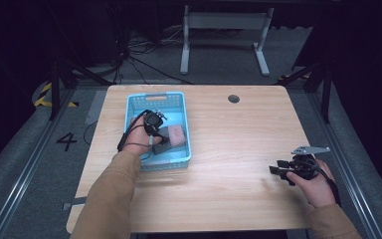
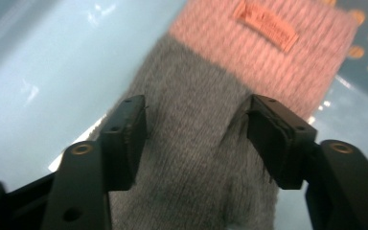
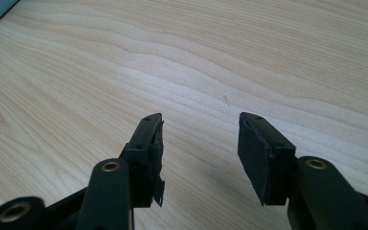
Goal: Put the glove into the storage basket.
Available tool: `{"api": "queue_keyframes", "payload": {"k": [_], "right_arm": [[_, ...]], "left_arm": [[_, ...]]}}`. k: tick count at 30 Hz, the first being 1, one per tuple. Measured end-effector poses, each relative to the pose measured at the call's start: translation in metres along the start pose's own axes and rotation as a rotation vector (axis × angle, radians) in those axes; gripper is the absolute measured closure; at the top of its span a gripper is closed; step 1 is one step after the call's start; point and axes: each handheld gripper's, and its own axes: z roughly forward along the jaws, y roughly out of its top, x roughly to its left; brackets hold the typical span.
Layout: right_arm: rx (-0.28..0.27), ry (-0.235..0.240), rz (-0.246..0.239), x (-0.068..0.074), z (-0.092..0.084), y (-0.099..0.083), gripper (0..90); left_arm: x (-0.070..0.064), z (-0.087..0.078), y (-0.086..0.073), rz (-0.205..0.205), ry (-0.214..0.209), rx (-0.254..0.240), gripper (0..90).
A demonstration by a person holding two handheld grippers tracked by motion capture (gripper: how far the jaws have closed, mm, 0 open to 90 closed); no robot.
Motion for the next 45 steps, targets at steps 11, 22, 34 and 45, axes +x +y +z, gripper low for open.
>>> {"api": "queue_keyframes", "payload": {"k": [11, 22, 34, 45], "right_arm": [[0.001, 0.022, -0.024, 0.005, 0.009, 0.009, 50.9], [0.0, 0.039, -0.046, 0.009, 0.018, 0.02, 50.8], [0.01, 0.054, -0.066, 0.012, 0.023, 0.023, 50.2], [0.011, 0.055, -0.079, 0.01, 0.022, 0.02, 48.9]], "left_arm": [[-0.015, -0.037, 0.001, -0.027, -0.015, -0.134, 34.4], [-0.051, -0.078, -0.002, -0.005, -0.071, -0.22, 33.8], [-0.099, -0.101, -0.02, 0.061, -0.128, -0.242, 32.3], [-0.123, -0.094, -0.04, 0.089, -0.174, -0.234, 30.8]]}}
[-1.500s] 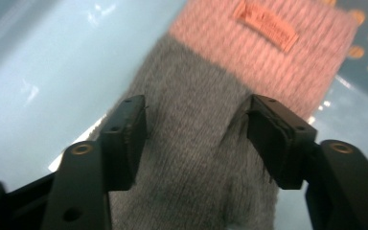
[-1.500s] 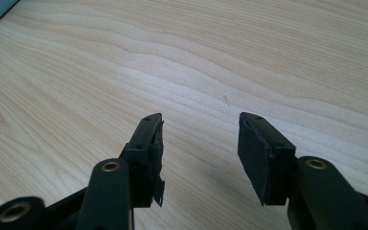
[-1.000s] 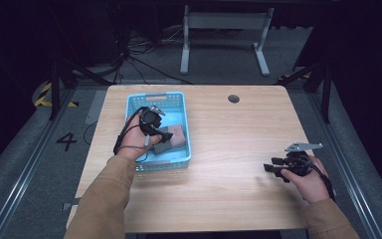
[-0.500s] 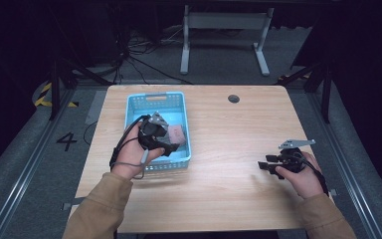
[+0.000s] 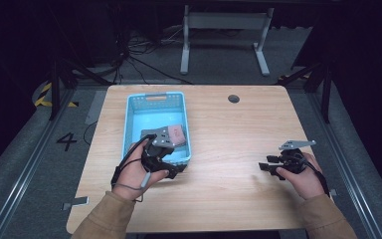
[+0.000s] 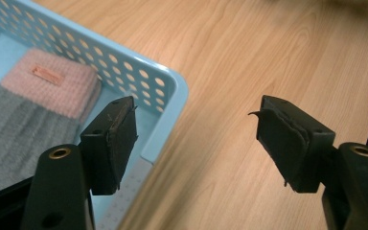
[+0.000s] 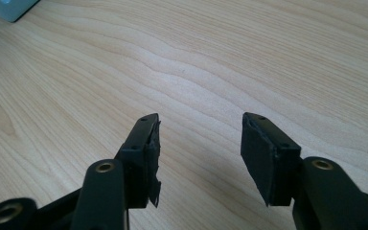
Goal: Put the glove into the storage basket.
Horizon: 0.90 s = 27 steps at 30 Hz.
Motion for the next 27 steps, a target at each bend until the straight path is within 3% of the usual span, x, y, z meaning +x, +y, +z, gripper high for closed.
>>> {"api": "queue_keyframes", "payload": {"k": [9, 18, 24, 27], "right_arm": [[0.006, 0.001, -0.007, -0.001, -0.001, -0.003, 48.3], [0.013, 0.006, -0.023, -0.001, 0.002, -0.004, 48.1], [0.016, 0.027, -0.035, -0.001, 0.006, -0.006, 47.6], [0.018, 0.03, -0.044, 0.0, 0.008, -0.007, 47.0]], "left_arm": [[-0.013, 0.01, -0.016, 0.022, -0.05, 0.023, 30.3], [-0.021, 0.028, -0.041, 0.028, -0.096, 0.035, 29.6], [-0.021, 0.037, -0.061, 0.028, -0.113, 0.031, 29.1], [-0.019, 0.044, -0.07, 0.017, -0.099, 0.047, 28.9]]}}
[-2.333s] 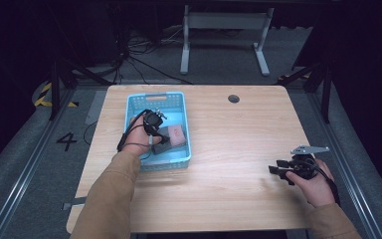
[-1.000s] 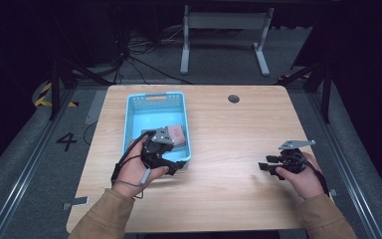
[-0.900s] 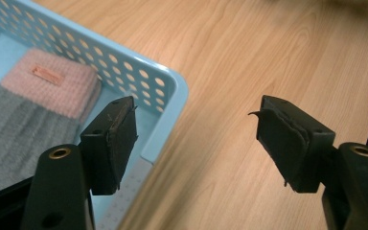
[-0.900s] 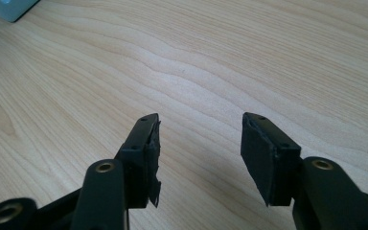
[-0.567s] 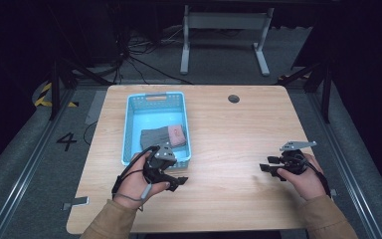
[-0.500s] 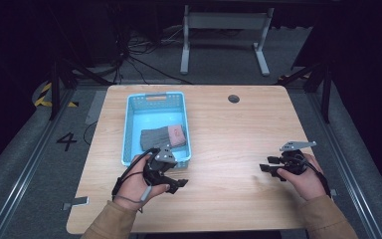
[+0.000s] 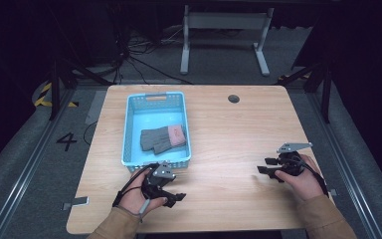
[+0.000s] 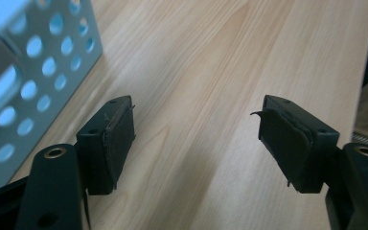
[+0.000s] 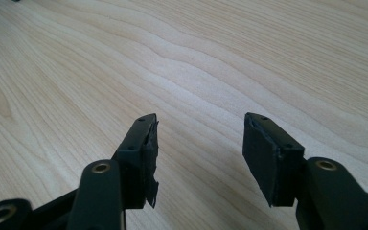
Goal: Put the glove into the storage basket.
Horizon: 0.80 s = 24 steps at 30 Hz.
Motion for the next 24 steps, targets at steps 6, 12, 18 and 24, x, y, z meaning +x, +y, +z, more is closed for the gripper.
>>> {"api": "queue_keyframes", "payload": {"k": [6, 12, 18, 24], "right_arm": [[-0.009, 0.012, -0.032, 0.001, 0.005, -0.001, 46.2], [-0.023, 0.017, -0.08, 0.007, 0.013, -0.003, 46.2], [-0.035, 0.018, -0.127, 0.013, 0.018, -0.004, 46.2], [-0.026, 0.021, -0.139, 0.016, 0.021, -0.004, 46.2]], "left_arm": [[0.008, 0.011, -0.01, -0.036, 0.011, -0.011, 28.3], [0.01, 0.021, -0.017, -0.048, 0.052, -0.027, 27.3], [0.009, 0.022, -0.017, -0.048, 0.069, -0.044, 26.5], [0.009, 0.022, -0.017, -0.053, 0.069, -0.044, 26.1]]}}
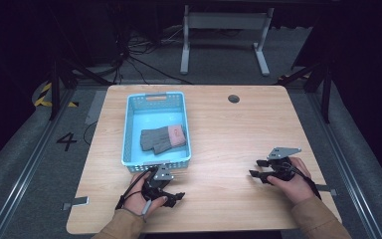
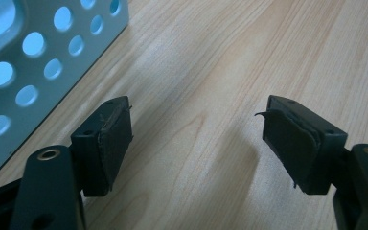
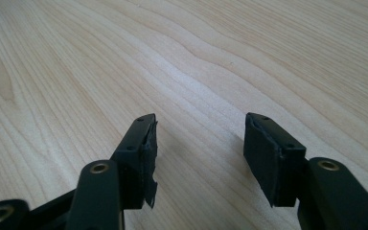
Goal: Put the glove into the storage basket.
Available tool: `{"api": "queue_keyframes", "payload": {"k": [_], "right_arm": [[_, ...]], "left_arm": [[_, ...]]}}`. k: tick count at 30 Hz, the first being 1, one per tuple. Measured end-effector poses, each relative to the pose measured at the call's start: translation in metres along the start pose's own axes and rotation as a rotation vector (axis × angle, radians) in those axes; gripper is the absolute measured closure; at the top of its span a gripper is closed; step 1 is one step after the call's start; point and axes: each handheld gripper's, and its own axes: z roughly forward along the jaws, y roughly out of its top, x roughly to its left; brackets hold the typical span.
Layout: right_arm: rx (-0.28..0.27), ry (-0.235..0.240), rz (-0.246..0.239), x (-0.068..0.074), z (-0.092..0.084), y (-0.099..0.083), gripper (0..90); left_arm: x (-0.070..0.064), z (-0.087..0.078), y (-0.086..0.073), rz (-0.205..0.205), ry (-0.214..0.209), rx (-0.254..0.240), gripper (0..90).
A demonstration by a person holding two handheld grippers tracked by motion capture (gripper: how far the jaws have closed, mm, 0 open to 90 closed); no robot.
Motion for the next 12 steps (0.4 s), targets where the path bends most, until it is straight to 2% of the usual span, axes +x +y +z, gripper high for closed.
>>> {"api": "queue_keyframes", "payload": {"k": [12], "right_arm": [[-0.007, -0.011, -0.001, -0.0005, -0.0014, 0.0013, 46.1]], "left_arm": [[-0.0005, -0.004, 0.0016, 0.003, 0.006, -0.026, 24.9]]}}
